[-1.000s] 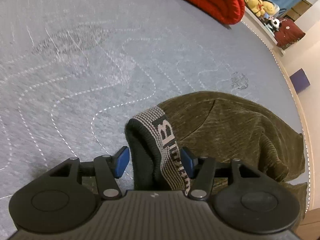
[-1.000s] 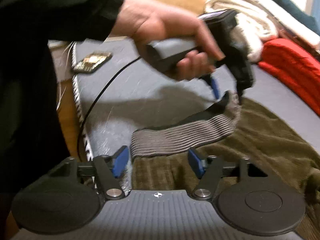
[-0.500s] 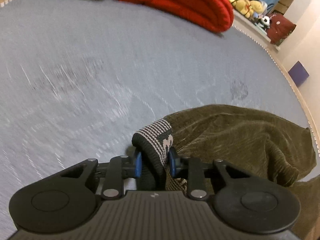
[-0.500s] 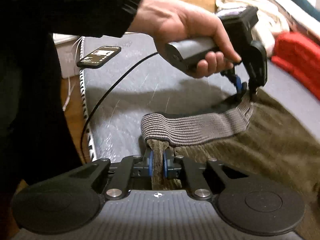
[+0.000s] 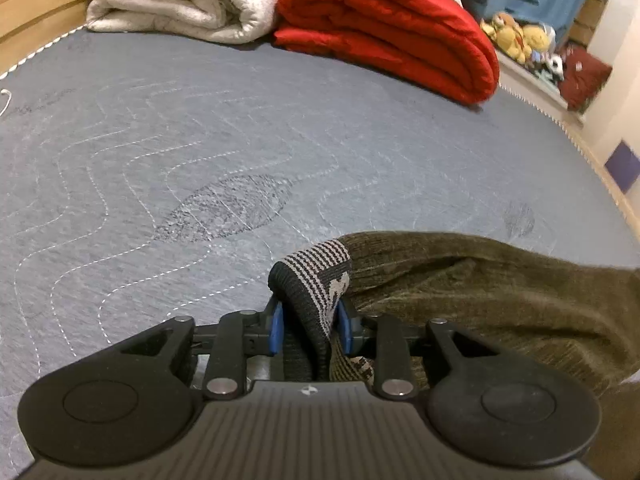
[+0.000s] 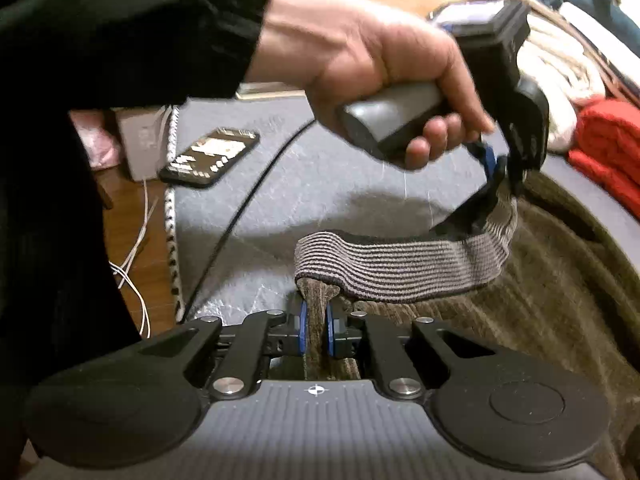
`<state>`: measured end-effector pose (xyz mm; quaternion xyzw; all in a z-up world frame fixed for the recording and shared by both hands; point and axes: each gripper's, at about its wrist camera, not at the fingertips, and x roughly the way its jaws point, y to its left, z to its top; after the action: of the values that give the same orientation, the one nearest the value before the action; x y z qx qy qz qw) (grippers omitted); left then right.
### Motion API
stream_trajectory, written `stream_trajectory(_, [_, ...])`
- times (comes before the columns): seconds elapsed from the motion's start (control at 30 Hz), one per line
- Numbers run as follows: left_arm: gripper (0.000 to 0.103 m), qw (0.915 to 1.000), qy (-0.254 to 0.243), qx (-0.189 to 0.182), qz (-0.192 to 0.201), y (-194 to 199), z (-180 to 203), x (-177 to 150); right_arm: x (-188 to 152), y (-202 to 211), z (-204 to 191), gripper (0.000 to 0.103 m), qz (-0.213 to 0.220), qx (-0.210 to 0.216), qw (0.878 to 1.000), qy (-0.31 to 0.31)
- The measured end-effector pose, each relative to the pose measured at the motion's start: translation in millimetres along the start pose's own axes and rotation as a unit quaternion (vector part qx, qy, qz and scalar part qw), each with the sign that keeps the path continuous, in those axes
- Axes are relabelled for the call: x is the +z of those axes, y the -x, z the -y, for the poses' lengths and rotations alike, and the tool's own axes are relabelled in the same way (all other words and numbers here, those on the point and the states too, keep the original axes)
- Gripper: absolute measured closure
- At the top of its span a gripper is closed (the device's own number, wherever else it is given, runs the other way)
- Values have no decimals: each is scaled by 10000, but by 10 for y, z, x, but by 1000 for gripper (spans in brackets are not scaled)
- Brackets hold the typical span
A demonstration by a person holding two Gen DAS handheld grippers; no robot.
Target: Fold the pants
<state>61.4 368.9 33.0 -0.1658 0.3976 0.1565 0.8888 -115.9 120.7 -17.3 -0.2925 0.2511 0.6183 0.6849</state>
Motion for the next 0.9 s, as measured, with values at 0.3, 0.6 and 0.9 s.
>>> stream_trajectory(0.3, [38, 9978, -421, 156, 493, 372, 392, -91, -217, 781, 553, 35, 239, -724, 9910, -1099])
stream_trajectory(0.6, [66, 9818, -1899, 29, 43, 321, 1418, -705, -959, 1141, 1033, 31, -443, -2169, 9553, -1960])
stream_trajectory(0.9, [68, 9617, -2604, 169, -840, 3, 1417, -1073, -1378, 1035, 1269, 28, -1298, -2381, 9182, -2887])
